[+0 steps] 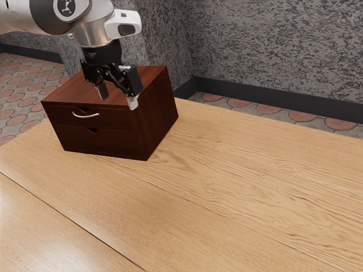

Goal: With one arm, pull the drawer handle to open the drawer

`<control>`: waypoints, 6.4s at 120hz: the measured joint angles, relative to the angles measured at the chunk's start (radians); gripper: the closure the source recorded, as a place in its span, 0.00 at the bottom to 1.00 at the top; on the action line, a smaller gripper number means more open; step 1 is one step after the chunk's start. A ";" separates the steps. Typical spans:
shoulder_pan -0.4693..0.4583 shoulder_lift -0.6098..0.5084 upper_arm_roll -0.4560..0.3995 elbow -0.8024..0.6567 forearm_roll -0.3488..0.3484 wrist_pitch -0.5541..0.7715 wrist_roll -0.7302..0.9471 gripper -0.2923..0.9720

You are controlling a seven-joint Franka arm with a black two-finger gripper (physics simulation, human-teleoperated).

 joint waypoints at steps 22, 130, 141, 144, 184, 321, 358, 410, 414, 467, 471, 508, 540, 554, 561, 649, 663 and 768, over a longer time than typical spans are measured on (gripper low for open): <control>0.000 0.000 0.001 0.002 -0.003 -0.003 0.010 0.23; 0.006 -0.209 -0.037 -0.008 -0.087 -0.053 -0.016 0.23; -0.001 -0.456 -0.049 -0.360 -0.115 0.011 -0.034 0.23; -0.005 -0.521 -0.049 -0.465 -0.120 0.036 -0.038 0.23; -0.023 -0.949 -0.050 -1.046 -0.058 0.212 0.064 0.23; -0.455 -0.829 0.563 -0.983 0.336 0.594 1.093 0.23; -0.635 -0.708 0.828 -0.921 0.314 0.741 1.198 0.23; -0.886 -0.578 1.129 -0.774 0.274 0.825 1.273 0.23; -0.915 -0.574 1.160 -0.760 0.273 0.827 1.276 0.23; -1.464 -0.573 1.717 -0.549 0.260 0.827 1.314 0.23; -1.502 -0.573 1.755 -0.537 0.256 0.825 1.316 0.23; -1.647 -0.604 1.922 -0.491 0.242 0.819 1.330 0.23; -1.655 -0.616 1.937 -0.491 0.241 0.818 1.336 0.23; -1.667 -0.618 1.946 -0.483 0.239 0.817 1.338 0.23; -1.677 -0.618 1.952 -0.482 0.239 0.818 1.339 0.23; -1.662 -0.533 1.968 -0.559 0.181 0.812 1.343 0.22; -1.658 -0.532 1.965 -0.563 0.168 0.800 1.343 0.20; -1.535 -0.451 1.893 -0.609 0.134 0.772 1.345 0.35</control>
